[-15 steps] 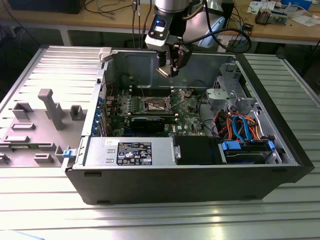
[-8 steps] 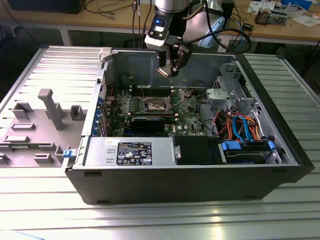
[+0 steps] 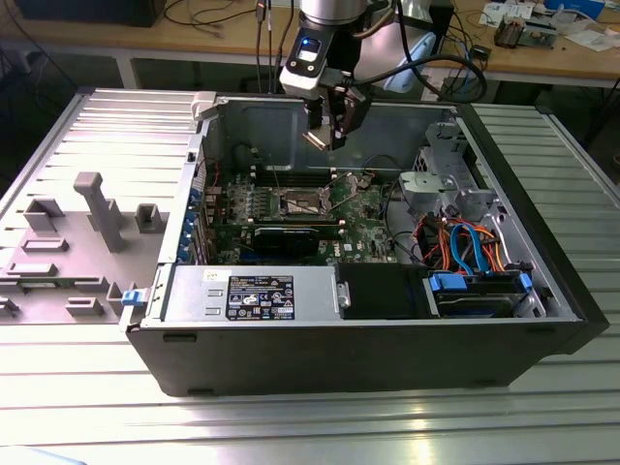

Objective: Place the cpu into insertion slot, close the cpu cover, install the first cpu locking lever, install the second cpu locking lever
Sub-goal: 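Place the cpu into insertion slot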

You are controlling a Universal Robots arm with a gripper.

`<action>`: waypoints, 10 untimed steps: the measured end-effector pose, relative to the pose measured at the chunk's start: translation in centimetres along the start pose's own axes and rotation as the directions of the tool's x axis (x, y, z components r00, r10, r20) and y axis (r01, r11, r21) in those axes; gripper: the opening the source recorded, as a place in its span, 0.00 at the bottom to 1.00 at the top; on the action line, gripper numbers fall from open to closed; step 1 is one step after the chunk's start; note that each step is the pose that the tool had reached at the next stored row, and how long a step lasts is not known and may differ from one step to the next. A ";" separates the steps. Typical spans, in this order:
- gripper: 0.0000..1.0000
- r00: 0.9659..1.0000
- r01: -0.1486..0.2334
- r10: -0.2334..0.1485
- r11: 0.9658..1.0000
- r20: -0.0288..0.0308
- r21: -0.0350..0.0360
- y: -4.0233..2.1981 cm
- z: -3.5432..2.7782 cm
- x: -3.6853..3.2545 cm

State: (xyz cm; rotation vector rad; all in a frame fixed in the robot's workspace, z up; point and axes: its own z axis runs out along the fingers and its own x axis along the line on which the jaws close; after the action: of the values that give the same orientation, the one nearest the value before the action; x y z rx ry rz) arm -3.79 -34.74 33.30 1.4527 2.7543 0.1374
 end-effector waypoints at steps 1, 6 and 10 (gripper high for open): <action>0.55 1.000 -0.001 0.001 1.000 0.000 0.000 0.00 0.00 0.00; 0.55 1.000 -0.007 0.007 1.000 0.001 0.000 0.00 0.01 0.00; 0.55 1.000 -0.011 0.011 1.000 0.001 0.000 0.00 0.01 0.00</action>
State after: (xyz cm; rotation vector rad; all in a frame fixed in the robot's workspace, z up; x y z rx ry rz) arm -3.78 -34.74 33.29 1.4672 2.7461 0.1372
